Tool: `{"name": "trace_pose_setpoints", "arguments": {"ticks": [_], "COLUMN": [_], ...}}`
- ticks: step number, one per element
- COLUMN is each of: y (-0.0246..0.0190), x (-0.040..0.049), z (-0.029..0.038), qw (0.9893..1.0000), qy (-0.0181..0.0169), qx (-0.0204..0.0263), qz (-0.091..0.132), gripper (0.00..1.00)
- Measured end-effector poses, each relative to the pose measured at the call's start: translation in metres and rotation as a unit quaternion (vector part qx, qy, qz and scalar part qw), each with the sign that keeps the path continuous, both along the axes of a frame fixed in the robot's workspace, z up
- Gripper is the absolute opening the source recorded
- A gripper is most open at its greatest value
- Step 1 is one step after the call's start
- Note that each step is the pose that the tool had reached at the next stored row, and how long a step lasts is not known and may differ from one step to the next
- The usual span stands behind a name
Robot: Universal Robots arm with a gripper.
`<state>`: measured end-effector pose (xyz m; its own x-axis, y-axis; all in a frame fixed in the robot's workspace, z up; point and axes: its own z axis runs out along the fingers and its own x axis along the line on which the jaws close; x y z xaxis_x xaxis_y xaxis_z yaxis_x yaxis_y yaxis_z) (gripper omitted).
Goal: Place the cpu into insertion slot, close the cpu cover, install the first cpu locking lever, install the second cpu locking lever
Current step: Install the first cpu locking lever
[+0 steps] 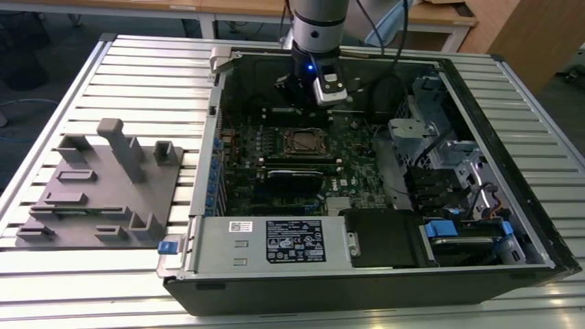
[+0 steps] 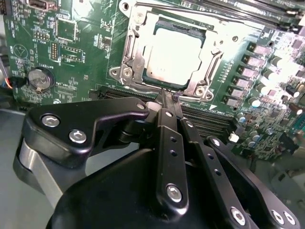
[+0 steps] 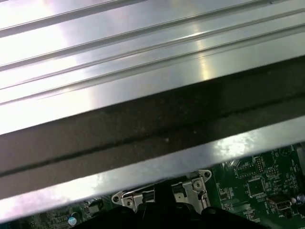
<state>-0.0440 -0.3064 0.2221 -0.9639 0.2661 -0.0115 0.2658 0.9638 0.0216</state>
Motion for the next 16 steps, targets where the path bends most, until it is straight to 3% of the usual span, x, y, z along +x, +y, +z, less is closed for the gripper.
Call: {"name": "trace_pose_setpoints", "arguments": {"ticks": [5,16], "y": [-0.0017,-0.0168], "x": [0.0002,0.0002], "z": [-0.0001,-0.0002], "qw": [0.9999,0.9998], "qy": [0.0,-0.0007], "qx": [0.0,0.0], "qz": [0.014,0.022], "gripper": [0.1,0.1]}}
